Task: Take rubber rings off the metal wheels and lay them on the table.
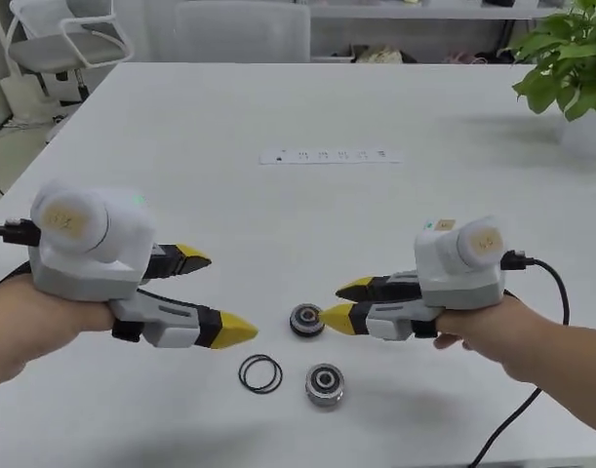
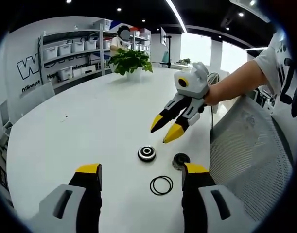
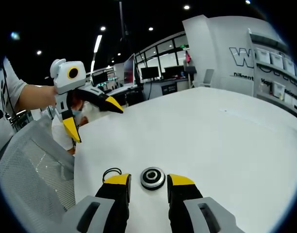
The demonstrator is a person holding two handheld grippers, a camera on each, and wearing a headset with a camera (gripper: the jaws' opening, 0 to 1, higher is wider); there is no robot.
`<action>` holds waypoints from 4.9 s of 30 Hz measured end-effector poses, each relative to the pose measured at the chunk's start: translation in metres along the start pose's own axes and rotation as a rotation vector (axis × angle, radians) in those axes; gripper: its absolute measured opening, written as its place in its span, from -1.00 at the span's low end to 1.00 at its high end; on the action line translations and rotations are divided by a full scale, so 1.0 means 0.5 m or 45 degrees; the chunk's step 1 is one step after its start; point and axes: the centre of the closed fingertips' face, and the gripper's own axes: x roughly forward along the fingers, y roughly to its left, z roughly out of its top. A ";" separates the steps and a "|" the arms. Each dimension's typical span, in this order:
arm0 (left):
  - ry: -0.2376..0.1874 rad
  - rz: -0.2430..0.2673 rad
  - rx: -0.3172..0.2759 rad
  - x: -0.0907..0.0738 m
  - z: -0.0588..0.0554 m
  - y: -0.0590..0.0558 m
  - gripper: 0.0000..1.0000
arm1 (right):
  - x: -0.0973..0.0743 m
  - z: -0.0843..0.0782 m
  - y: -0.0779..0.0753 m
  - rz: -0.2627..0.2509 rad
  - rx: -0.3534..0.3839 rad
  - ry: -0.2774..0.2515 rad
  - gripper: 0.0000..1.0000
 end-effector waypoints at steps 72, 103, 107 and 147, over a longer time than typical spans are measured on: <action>0.136 -0.213 0.072 0.216 -0.022 -0.037 -0.50 | 0.019 -0.066 -0.023 -0.003 -0.039 0.041 -0.22; 0.127 -0.137 0.153 0.233 -0.033 -0.026 -0.84 | 0.038 -0.061 -0.020 0.006 -0.059 0.043 -0.26; 0.127 -0.128 0.149 0.232 -0.032 -0.029 -0.84 | 0.052 -0.060 -0.016 0.016 -0.072 0.054 -0.28; 0.118 -0.089 0.113 0.235 -0.036 -0.023 -0.84 | 0.061 -0.072 -0.016 0.024 -0.124 0.099 -0.70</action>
